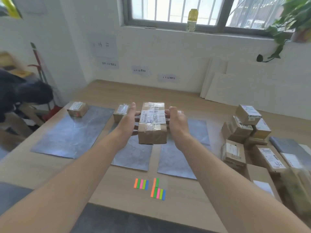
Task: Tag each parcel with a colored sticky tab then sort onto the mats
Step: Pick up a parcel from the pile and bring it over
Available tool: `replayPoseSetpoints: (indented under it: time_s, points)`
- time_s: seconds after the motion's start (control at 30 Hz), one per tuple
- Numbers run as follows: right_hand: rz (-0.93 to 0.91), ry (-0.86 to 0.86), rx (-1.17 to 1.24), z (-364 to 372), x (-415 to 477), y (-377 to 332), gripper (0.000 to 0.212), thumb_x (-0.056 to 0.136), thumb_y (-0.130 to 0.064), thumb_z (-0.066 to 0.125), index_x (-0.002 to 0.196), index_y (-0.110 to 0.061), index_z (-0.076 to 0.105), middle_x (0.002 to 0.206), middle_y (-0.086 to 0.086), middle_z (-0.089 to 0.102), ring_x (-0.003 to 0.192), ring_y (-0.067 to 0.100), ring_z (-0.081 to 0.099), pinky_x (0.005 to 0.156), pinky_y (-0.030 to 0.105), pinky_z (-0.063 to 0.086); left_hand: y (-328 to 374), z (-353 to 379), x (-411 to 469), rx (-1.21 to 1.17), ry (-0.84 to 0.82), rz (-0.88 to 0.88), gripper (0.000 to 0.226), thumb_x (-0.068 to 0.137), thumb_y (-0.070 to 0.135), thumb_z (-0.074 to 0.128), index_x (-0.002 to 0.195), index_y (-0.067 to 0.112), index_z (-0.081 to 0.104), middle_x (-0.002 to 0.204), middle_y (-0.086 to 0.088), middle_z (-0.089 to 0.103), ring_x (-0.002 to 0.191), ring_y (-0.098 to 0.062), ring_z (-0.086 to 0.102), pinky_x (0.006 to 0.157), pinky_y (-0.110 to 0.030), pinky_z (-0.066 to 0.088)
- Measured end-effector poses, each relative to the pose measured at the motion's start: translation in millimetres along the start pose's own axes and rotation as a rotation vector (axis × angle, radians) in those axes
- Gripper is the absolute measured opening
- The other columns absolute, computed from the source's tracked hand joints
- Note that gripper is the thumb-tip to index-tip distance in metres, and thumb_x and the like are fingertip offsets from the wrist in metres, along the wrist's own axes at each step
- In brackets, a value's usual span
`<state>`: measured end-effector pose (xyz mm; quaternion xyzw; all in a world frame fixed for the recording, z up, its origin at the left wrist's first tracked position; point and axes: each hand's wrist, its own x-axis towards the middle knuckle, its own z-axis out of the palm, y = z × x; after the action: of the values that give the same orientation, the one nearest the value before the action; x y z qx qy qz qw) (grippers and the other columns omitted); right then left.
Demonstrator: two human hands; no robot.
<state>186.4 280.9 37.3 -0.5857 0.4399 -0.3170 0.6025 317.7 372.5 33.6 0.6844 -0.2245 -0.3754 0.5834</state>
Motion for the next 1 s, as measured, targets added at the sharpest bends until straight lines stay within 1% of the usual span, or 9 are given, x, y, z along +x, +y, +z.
replayPoseSetpoints:
  time_s: [0.2,0.33,0.43,0.53,0.67,0.77,0.83,0.93,1.0]
  points:
    - [0.015,-0.073,-0.011,21,17,17,0.067,0.086,-0.048,0.039,0.113,0.007,0.065,0.11,0.023,0.07,0.078,0.022,0.06,0.073,0.04,0.045,-17,-16,10,-0.019,0.098,-0.028,0.068,0.101,0.065,0.022,0.122,0.016,0.065,0.11,-0.003,0.074,0.091,-0.014,0.069,0.069,-0.029,0.05]
    - [0.043,-0.092,-0.021,32,25,33,0.061,0.087,-0.049,0.039,0.104,0.001,0.07,0.104,0.017,0.074,0.081,0.024,0.063,0.079,0.049,0.052,-36,-25,19,0.017,0.139,-0.044,0.067,0.1,0.066,0.024,0.119,0.018,0.065,0.103,0.0,0.076,0.085,-0.011,0.07,0.068,-0.028,0.048]
    - [0.061,-0.101,-0.037,38,30,48,0.057,0.093,-0.044,0.038,0.101,0.002,0.071,0.099,0.015,0.076,0.078,0.022,0.061,0.073,0.039,0.046,-45,-29,20,0.008,0.134,-0.068,0.067,0.101,0.065,0.022,0.122,0.016,0.063,0.106,0.0,0.073,0.092,-0.015,0.068,0.071,-0.03,0.048]
    - [0.081,-0.113,-0.035,51,34,57,0.048,0.102,-0.035,0.039,0.082,-0.011,0.074,0.074,-0.004,0.075,0.074,0.017,0.063,0.072,0.035,0.048,-53,-40,23,0.007,0.116,-0.064,0.064,0.103,0.062,0.02,0.114,0.017,0.065,0.103,0.0,0.071,0.092,-0.016,0.067,0.072,-0.031,0.048]
    - [0.102,-0.098,-0.041,84,32,71,0.048,0.099,-0.037,0.04,0.094,-0.003,0.073,0.081,0.006,0.077,0.075,0.019,0.062,0.073,0.037,0.047,-68,-68,28,0.006,0.099,-0.085,0.057,0.104,0.059,0.021,0.1,0.023,0.065,0.101,-0.001,0.072,0.09,-0.016,0.067,0.072,-0.031,0.049]
    - [0.128,-0.049,-0.054,109,22,83,0.045,0.099,-0.036,0.04,0.08,-0.01,0.072,0.072,-0.004,0.075,0.075,0.018,0.064,0.076,0.038,0.05,-82,-96,36,0.012,0.039,-0.098,0.058,0.104,0.059,0.02,0.099,0.023,0.066,0.1,-0.001,0.073,0.089,-0.018,0.067,0.074,-0.033,0.049]
    - [0.143,-0.007,-0.052,128,15,91,0.043,0.096,-0.039,0.04,0.079,-0.014,0.072,0.079,-0.001,0.077,0.081,0.021,0.07,0.081,0.043,0.055,-90,-116,42,0.013,-0.009,-0.11,0.059,0.104,0.06,0.021,0.099,0.022,0.066,0.1,0.0,0.073,0.09,-0.018,0.068,0.075,-0.033,0.05]
    - [0.184,0.056,-0.039,163,0,107,0.054,0.088,-0.046,0.04,0.098,-0.003,0.071,0.099,0.011,0.077,0.083,0.023,0.07,0.081,0.048,0.056,-103,-145,48,0.029,-0.07,-0.121,0.057,0.104,0.059,0.021,0.1,0.022,0.065,0.102,0.002,0.071,0.092,-0.018,0.067,0.082,-0.034,0.052]
    - [0.206,0.086,-0.038,180,-9,119,0.051,0.094,-0.041,0.039,0.104,-0.002,0.071,0.101,0.011,0.077,0.079,0.017,0.067,0.074,0.038,0.055,-115,-161,49,0.035,-0.098,-0.136,0.055,0.104,0.058,0.021,0.097,0.024,0.065,0.1,0.004,0.07,0.091,-0.018,0.066,0.088,-0.036,0.052]
